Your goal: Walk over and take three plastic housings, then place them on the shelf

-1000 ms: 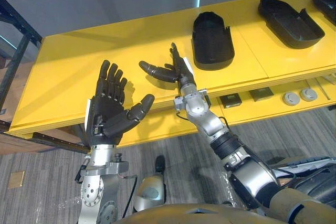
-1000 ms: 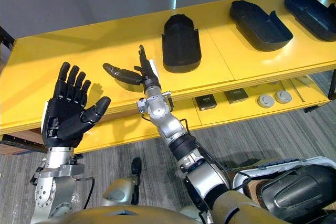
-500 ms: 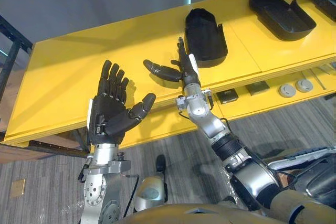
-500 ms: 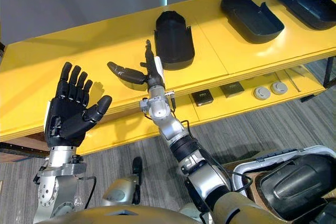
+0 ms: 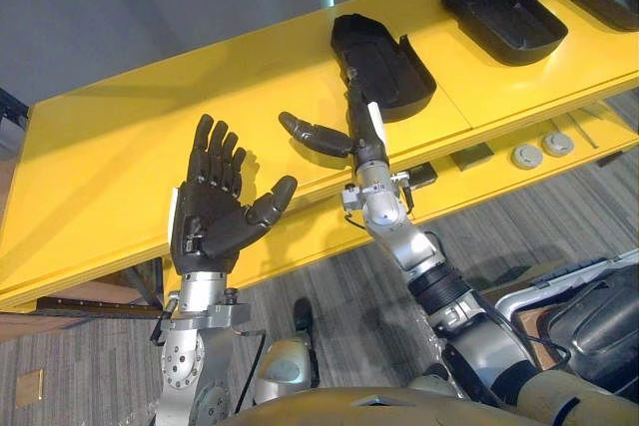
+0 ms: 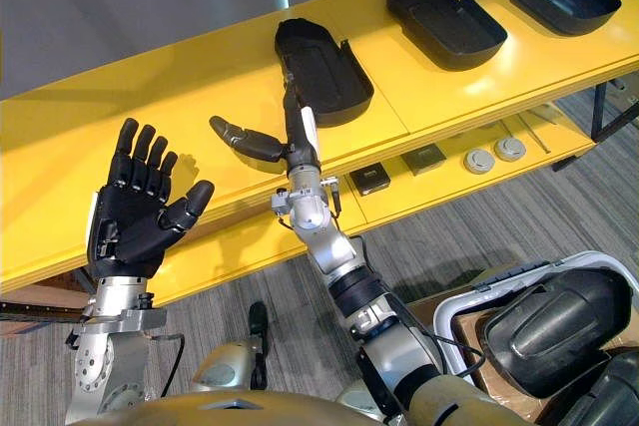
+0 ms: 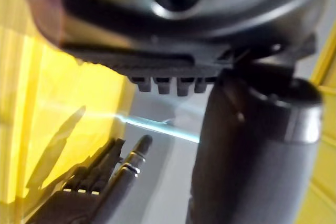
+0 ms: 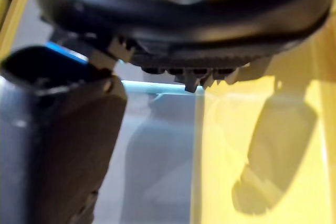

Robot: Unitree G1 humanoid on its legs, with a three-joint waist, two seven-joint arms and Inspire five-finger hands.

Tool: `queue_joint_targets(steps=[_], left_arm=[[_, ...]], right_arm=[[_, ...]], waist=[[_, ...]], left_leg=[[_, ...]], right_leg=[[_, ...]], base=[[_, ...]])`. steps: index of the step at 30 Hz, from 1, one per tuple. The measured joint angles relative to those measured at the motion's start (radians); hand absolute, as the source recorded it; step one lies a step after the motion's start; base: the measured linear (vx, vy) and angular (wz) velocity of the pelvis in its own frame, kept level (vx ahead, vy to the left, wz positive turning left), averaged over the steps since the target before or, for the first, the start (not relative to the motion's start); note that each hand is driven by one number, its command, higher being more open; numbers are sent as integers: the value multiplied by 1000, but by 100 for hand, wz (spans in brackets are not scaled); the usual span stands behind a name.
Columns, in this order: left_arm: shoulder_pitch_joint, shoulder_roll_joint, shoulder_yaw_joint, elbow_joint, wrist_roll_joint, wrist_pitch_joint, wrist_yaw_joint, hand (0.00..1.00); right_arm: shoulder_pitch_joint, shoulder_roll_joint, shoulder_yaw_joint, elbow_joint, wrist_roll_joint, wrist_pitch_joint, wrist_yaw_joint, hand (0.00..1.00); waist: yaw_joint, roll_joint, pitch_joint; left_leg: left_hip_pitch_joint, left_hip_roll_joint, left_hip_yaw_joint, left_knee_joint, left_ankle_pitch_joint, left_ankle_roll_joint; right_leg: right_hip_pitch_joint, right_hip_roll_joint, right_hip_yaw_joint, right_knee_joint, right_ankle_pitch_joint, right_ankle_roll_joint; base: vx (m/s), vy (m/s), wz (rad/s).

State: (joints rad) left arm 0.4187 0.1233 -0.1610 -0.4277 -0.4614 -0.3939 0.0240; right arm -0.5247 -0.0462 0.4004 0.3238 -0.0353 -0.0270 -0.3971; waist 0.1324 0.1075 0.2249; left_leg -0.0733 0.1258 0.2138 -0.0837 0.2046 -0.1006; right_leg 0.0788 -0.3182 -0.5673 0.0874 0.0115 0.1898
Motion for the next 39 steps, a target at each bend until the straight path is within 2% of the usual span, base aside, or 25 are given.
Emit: queue_joint_targets(steps=[4,8,10,12,13,17,20,22,23,27,29,32,36,39], left_arm=[[-14,0,-6,8,0,0,0,100],[-19,0,-6,8,0,0,0,100],[-19,-1,-5,8,0,0,-1,100],[-18,-1,-1,8,0,0,-1,100],[-19,-1,3,8,1,0,-2,100],[-17,-8,34,8,1,0,-3,100],[-17,-8,68,8,1,-1,1,100],[-17,-8,84,7,1,-4,11,100],[-16,-9,103,7,0,-14,23,100],[-15,-9,132,4,-1,-21,53,100],[-16,-10,140,4,-3,-21,67,100],[-16,-16,140,-3,-2,-21,74,100],[-19,-15,140,-13,0,-22,74,100],[-18,-15,142,-13,0,-22,75,100]], right_arm=[[0,0,-8,-6,0,-2,17,100],[1,-7,-7,-6,4,-21,81,100],[1,-34,4,-14,6,-66,165,100],[6,-41,6,-31,8,-86,206,100],[32,-53,14,-91,12,-104,252,100],[95,-114,27,-262,66,-171,333,100],[131,-146,-54,-365,94,-207,343,100],[155,-160,-143,-416,101,-207,343,100],[192,-177,-229,-458,134,-206,344,100],[307,-232,-341,-520,171,-182,367,100],[350,-249,-359,-528,181,-160,394,100],[441,-281,-364,-534,210,-100,491,100],[496,-283,-347,-534,199,-36,574,100],[508,-284,-346,-534,199,-19,592,100]], waist=[[-1,3,2],[-1,3,3],[-1,3,3],[-1,3,3],[-3,3,3],[-3,2,4],[-8,-1,5],[-13,-7,8],[-23,-15,11],[-50,-27,10],[-59,-29,11],[-81,-30,11],[-81,-37,14],[-78,-50,21]], left_leg=[[4,0,0,0,-1,0],[10,0,1,0,-2,-2],[12,0,0,0,-3,-2],[12,0,0,0,-3,-2],[13,0,0,0,-3,-2],[13,-1,0,0,-3,-2],[17,-1,6,0,-3,-2],[22,0,15,0,-4,-2],[28,1,25,-1,-7,-1],[32,5,42,-1,-11,-2],[38,11,54,-1,-14,-5],[47,19,68,-1,-20,-10],[47,25,70,0,-21,-11],[46,24,65,0,-21,-11]], right_leg=[[2,-2,1,5,-4,2],[3,-5,1,16,-10,2],[7,-5,0,16,-10,3],[7,-5,-1,16,-10,3],[8,-5,0,15,-10,3],[9,-5,0,14,-9,3],[9,-5,6,13,-8,5],[9,-5,15,12,-6,7],[9,-4,24,7,-6,7],[5,2,43,-9,3,3],[1,8,55,-17,10,5],[0,15,72,-21,13,4],[-2,21,75,-21,12,1],[3,21,69,-21,11,0]], base=[[-30,-21,0],[-45,-21,-1],[-42,-26,1],[-15,-11,0],[0,0,0],[0,0,0],[-3,0,-4],[-48,-9,-13],[-62,-14,-15],[-28,-11,-15],[-7,-26,-24],[7,-28,-16],[4,-22,-2],[-18,-16,6]])
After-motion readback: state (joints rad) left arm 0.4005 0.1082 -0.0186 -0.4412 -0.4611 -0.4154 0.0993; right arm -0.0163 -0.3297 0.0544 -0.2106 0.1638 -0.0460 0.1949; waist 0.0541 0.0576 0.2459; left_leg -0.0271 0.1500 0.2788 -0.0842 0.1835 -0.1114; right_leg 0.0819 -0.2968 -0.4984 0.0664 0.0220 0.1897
